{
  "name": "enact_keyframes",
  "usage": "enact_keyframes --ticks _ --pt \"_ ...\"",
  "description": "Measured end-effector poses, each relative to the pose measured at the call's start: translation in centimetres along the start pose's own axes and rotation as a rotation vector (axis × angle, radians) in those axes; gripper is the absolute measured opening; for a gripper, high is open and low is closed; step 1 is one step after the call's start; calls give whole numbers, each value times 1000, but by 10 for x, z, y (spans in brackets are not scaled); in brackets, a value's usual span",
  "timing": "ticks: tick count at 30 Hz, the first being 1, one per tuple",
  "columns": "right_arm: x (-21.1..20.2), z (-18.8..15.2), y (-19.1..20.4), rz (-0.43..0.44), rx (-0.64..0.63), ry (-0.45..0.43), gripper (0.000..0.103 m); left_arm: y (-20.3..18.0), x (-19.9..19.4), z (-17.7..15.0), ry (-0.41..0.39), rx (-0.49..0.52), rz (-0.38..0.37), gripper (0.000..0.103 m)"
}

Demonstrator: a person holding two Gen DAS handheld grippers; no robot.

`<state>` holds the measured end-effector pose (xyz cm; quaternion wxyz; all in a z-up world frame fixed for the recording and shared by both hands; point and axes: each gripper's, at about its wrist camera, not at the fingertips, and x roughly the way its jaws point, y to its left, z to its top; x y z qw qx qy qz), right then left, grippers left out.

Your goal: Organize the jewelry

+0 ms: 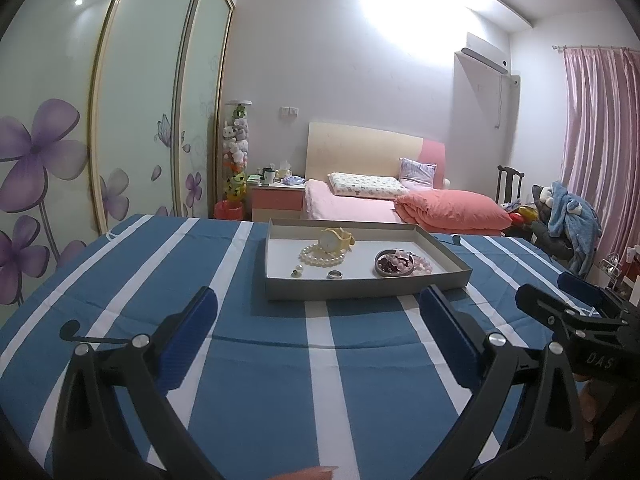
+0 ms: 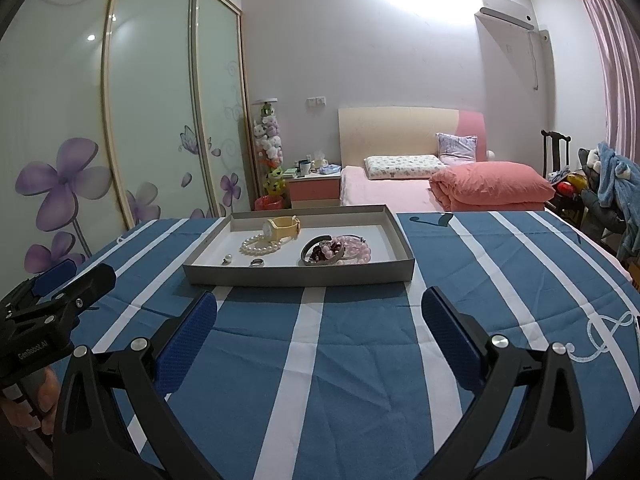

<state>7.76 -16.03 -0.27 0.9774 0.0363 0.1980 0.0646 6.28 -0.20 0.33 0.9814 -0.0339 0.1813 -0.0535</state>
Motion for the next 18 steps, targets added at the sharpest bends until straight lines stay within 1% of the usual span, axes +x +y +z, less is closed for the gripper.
enact_keyframes --ticks 18 --pt "1 -3 -2 -3 12 10 101 -4 1 -3 7 0 -1 99"
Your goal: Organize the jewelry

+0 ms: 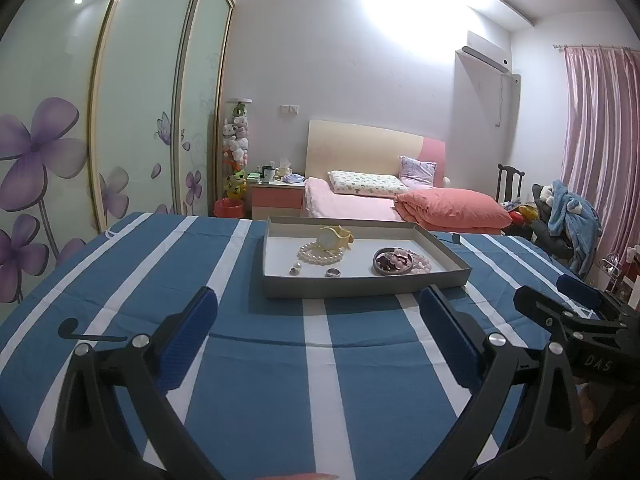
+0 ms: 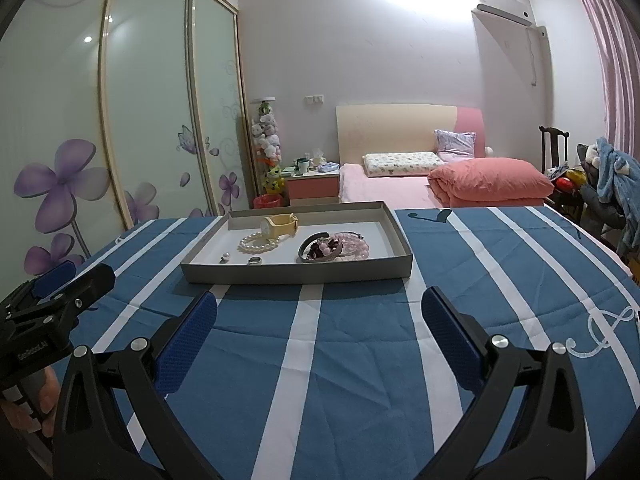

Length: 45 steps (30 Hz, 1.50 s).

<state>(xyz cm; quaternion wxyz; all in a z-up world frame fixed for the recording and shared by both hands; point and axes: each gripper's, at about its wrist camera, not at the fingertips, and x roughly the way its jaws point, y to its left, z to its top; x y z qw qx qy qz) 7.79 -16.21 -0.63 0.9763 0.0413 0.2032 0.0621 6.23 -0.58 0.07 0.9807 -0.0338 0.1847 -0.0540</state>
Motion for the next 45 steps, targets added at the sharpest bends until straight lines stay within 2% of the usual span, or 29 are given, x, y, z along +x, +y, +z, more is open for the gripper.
enact_keyframes --ticks 45 --pt "1 0 1 2 7 5 101 -5 0 -1 6 0 -6 99"
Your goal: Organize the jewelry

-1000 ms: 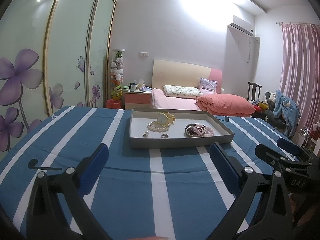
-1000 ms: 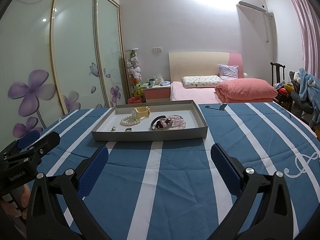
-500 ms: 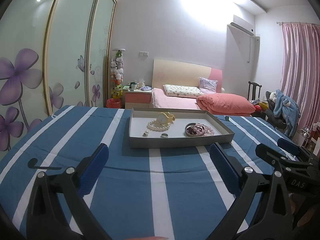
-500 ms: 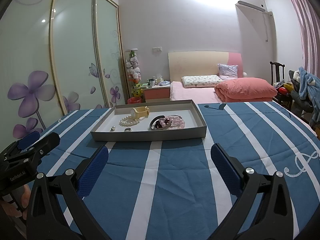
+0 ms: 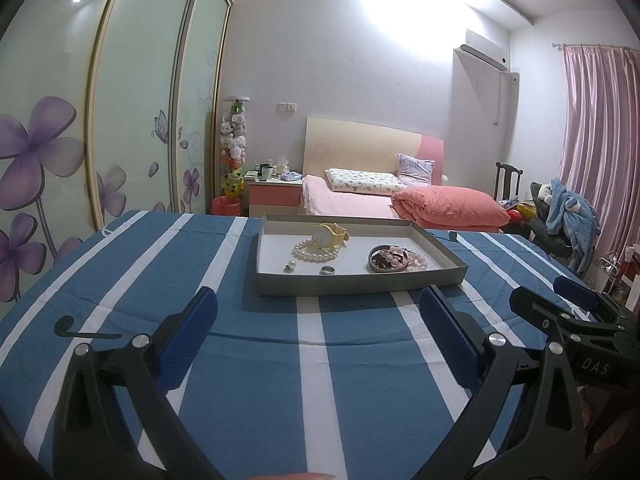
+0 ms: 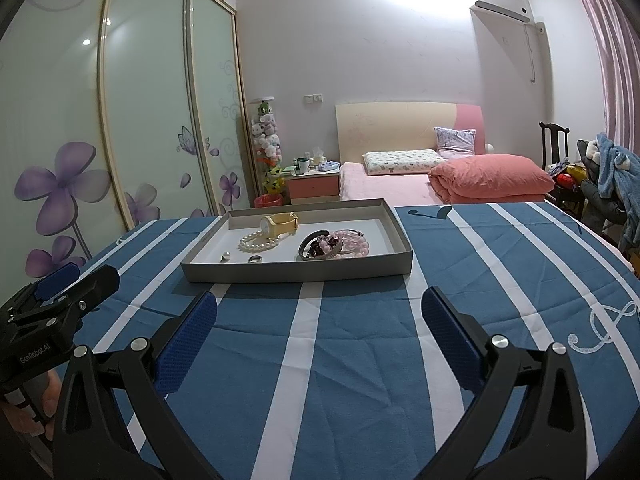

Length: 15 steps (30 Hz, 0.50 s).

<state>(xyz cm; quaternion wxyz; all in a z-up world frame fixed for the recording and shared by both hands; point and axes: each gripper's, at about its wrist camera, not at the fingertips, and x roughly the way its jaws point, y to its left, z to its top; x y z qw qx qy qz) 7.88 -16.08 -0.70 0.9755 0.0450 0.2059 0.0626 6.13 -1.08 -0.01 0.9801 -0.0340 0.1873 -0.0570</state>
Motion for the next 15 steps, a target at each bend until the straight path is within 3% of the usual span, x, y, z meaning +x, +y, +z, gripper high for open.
enact_keyframes --ticks 15 --pt "0 0 0 1 0 0 101 -1 1 0 4 -5 4 99"
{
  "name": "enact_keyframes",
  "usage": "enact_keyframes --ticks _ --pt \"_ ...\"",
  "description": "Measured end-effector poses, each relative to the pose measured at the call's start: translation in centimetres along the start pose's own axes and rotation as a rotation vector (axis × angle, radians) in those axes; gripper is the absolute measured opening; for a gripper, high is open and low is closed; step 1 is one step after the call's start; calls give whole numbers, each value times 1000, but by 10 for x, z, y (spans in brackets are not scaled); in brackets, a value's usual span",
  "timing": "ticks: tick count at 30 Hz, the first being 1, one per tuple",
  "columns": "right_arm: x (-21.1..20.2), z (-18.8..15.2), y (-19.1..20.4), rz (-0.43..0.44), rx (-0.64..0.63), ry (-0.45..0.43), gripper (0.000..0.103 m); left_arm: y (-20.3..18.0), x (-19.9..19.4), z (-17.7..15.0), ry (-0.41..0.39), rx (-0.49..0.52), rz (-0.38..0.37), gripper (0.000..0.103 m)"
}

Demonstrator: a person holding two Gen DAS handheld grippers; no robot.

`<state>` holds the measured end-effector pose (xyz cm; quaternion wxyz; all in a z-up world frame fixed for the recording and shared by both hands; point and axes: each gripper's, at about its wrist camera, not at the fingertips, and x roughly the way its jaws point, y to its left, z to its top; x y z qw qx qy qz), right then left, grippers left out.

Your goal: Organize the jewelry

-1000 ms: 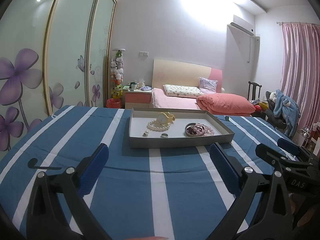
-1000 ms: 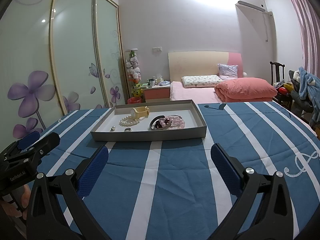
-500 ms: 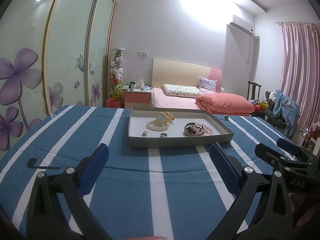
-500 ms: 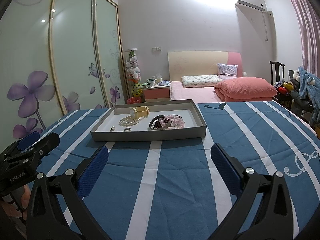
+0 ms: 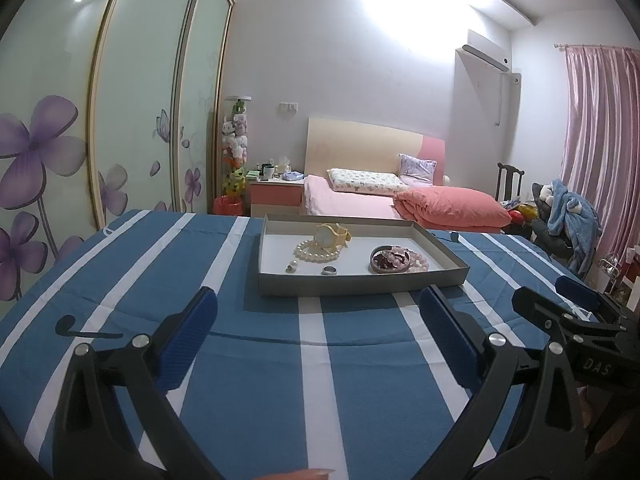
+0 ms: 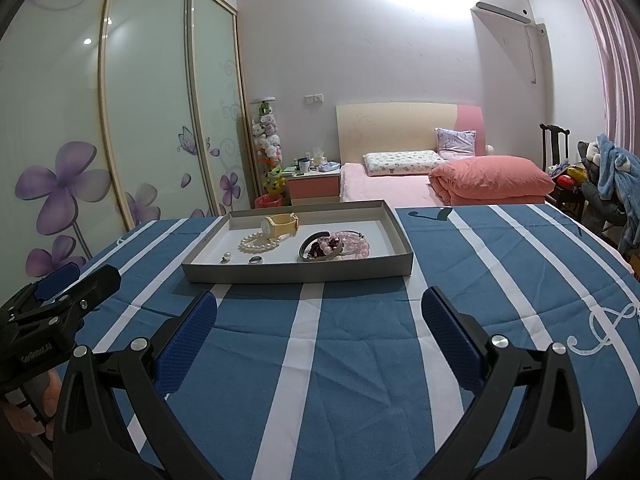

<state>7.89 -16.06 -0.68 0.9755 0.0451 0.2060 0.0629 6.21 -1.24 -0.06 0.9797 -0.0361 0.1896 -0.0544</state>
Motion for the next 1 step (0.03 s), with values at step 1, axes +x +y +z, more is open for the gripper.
enact_keyframes --ticks 1 --pt "0 0 1 0 0 0 101 0 0 0 0 0 -1 99"
